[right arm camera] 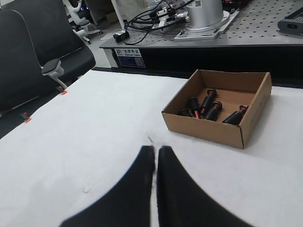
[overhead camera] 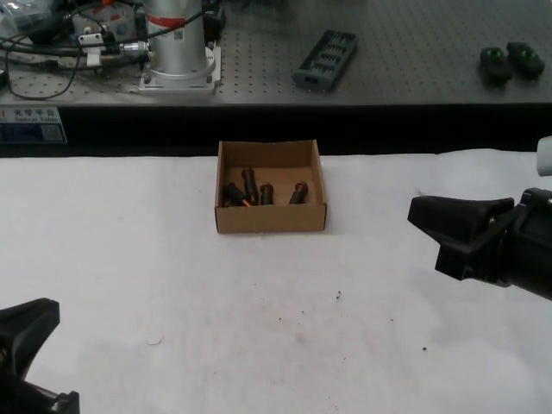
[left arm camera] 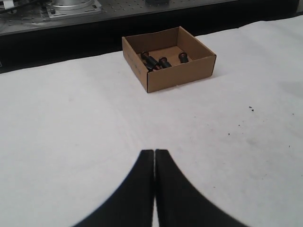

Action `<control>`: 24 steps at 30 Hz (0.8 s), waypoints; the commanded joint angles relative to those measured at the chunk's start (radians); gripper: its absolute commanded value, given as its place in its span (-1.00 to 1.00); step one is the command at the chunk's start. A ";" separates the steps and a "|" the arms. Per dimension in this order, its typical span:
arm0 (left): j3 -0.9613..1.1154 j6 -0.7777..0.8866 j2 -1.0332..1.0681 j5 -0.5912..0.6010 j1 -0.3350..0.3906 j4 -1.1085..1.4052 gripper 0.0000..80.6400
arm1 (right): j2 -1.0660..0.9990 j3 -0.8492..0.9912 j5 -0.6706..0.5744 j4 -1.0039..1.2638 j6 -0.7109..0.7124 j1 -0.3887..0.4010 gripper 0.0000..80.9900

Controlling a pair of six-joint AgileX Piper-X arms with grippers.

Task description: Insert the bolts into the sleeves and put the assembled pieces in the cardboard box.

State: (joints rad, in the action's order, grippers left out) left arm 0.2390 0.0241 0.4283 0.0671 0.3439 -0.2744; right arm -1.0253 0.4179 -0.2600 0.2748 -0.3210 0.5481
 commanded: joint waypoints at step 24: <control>-0.192 0.000 -0.312 -0.011 -0.111 0.007 -0.99 | 0.634 -0.322 0.042 0.038 -0.044 0.000 -0.89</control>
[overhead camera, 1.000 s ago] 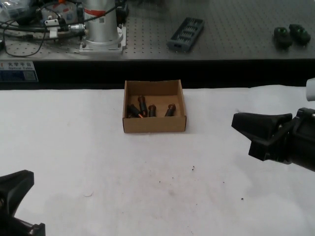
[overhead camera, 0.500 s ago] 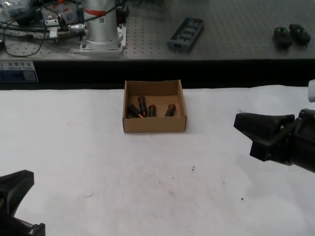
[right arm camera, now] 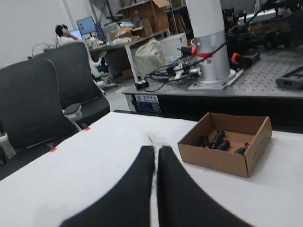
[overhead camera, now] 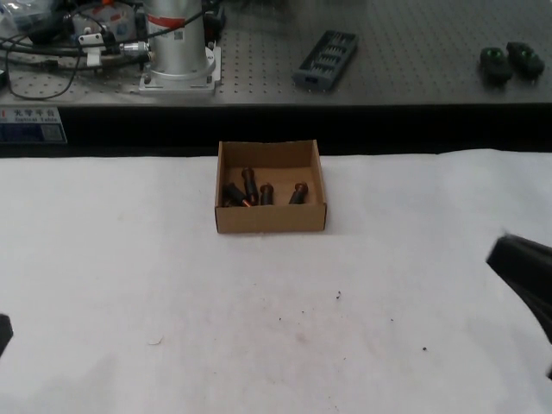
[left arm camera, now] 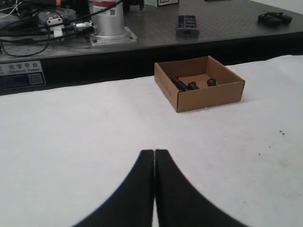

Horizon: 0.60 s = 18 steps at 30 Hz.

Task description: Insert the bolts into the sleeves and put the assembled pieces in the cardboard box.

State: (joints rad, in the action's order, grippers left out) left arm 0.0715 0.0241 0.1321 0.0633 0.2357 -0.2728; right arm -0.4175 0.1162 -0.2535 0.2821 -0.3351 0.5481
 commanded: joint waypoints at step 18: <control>-0.072 0.000 -0.015 -0.007 -0.003 -0.048 -0.99 | 0.059 -0.045 0.035 0.015 -0.029 0.000 -0.89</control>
